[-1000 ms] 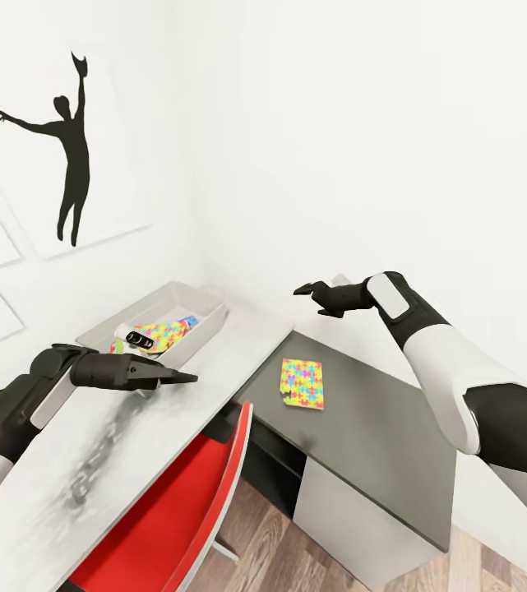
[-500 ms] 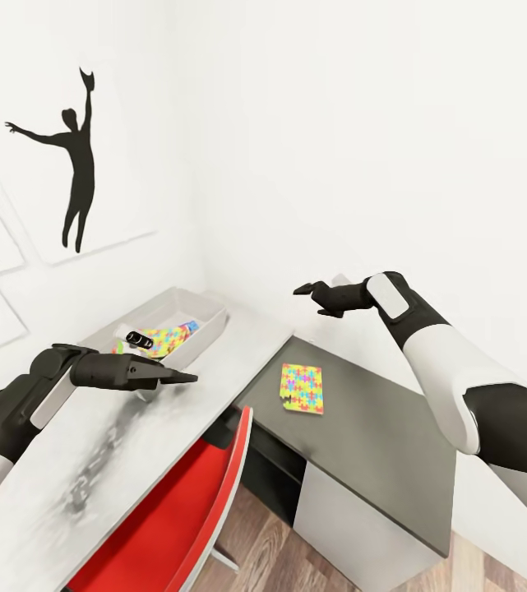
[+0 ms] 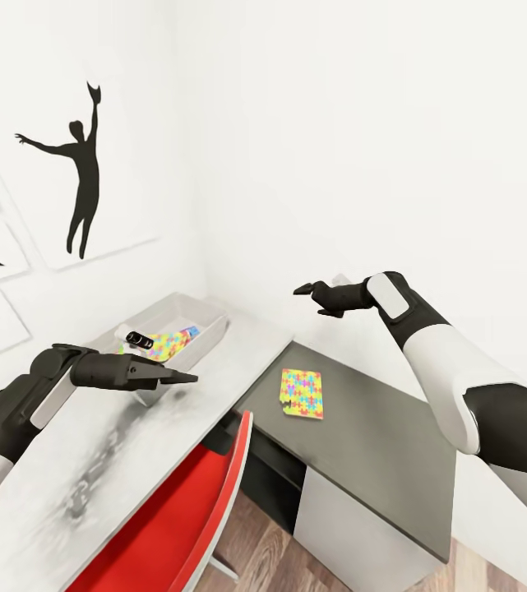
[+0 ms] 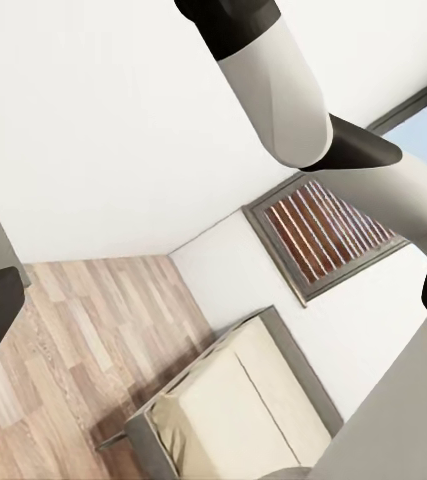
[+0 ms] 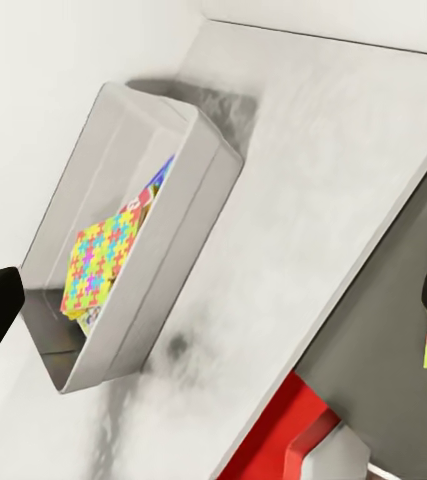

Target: Put all the toys in the child's room - the three board games (two on the bed and one on the table), the two jigsaw puzzles on the table, and the tennis ball on the table - inside the toy box on the table in the child's room.

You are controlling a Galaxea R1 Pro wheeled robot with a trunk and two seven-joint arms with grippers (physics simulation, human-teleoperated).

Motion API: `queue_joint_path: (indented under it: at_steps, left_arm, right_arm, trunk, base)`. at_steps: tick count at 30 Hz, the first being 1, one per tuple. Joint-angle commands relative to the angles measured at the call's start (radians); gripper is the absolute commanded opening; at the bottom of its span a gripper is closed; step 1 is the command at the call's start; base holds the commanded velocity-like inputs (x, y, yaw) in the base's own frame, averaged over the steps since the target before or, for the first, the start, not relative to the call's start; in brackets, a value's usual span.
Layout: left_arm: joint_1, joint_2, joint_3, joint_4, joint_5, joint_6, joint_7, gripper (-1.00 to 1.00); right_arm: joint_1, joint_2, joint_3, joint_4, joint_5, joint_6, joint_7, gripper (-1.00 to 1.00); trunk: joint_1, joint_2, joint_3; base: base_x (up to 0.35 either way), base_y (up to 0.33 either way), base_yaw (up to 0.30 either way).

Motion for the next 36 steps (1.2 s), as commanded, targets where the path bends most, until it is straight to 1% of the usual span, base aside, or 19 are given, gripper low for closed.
queue_joint_path:
  at_steps: [1,19,26,36]
  left_arm:
    - [-0.001,0.001,-0.003,0.000,0.000,0.011,-0.005,1.00]
    - [-0.001,0.002,-0.002,0.001,0.000,0.011,-0.005,1.00]
    - [0.000,0.002,-0.002,0.001,0.000,0.011,-0.005,1.00]
    - [0.000,0.003,-0.002,0.001,0.000,0.011,-0.005,1.00]
  right_arm:
    - [-0.001,-0.001,0.005,0.000,0.005,0.002,0.006,1.00]
    - [-0.001,-0.001,0.007,0.001,0.005,0.001,0.006,1.00]
    - [-0.001,-0.001,0.007,0.001,0.005,-0.023,0.006,1.00]
    - [-0.001,-0.001,0.007,0.001,0.005,-0.030,0.007,1.00]
  trunk:
    - [0.001,-0.002,0.000]
    - [0.001,-0.002,0.029]
    - [0.001,-0.002,0.041]
    - [0.001,-0.002,0.057]
  base:
    - [0.000,0.000,0.000]
    - [0.000,0.000,0.000]
    - [0.000,0.000,0.000]
    - [0.000,0.000,0.000]
